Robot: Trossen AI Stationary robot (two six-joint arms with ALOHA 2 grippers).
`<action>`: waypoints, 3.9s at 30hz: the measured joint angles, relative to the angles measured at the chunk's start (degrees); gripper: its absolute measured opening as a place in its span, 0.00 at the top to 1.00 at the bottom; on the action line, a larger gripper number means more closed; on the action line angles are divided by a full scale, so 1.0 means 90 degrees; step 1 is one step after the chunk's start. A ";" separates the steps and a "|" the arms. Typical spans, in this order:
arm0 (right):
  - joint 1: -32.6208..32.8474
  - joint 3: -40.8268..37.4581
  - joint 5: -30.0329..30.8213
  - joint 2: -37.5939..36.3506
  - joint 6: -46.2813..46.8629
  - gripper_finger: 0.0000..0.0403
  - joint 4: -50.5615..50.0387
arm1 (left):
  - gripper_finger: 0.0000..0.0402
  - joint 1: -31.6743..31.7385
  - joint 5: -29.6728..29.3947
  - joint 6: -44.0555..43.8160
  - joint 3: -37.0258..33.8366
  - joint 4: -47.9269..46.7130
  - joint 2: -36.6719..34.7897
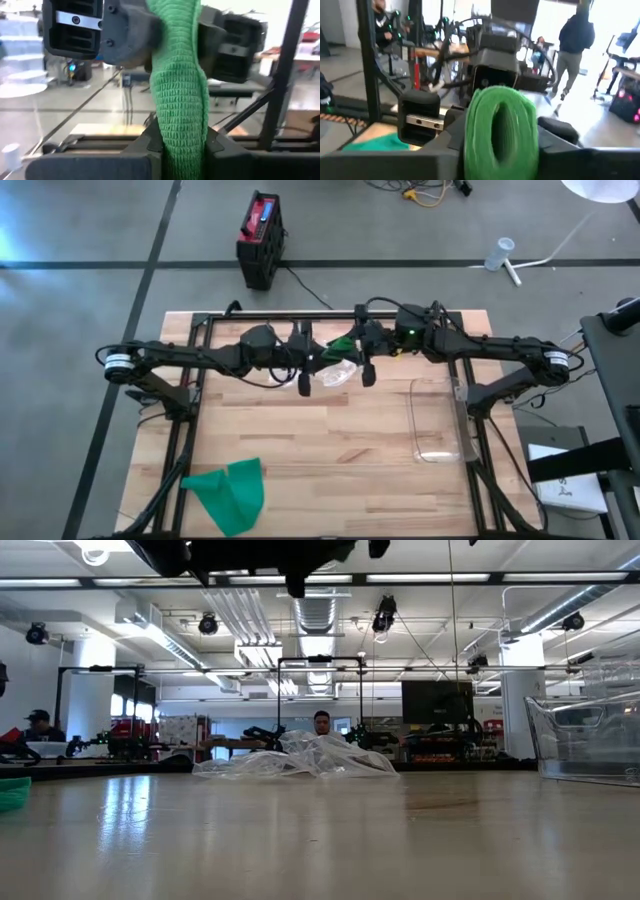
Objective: Roll bandage
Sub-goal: Roll the green bandage
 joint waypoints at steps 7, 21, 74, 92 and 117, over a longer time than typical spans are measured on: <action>0.0158 -0.0585 0.0001 -0.0721 -0.0172 0.55 0.0938 | 0.91 -0.0033 0.1562 -0.0678 -0.0182 0.1526 -0.0048; 0.0434 -0.1896 0.0519 0.0176 0.0859 0.57 0.4205 | 0.91 -0.0006 0.1141 -0.0566 -0.0355 0.1981 0.0037; 0.0656 -0.1848 0.1005 -0.0106 -0.0181 1.00 0.2798 | 0.92 0.0241 0.1022 -0.0445 -0.0377 0.1498 -0.0219; 0.0668 -0.1805 0.1007 -0.0070 -0.0284 1.00 0.3044 | 0.92 0.0234 0.0920 -0.0447 -0.0377 0.1605 -0.0210; 0.0645 -0.1442 0.1643 0.0375 -0.0603 1.00 0.2352 | 0.92 0.0221 0.1154 -0.1174 -0.0374 0.2514 -0.0099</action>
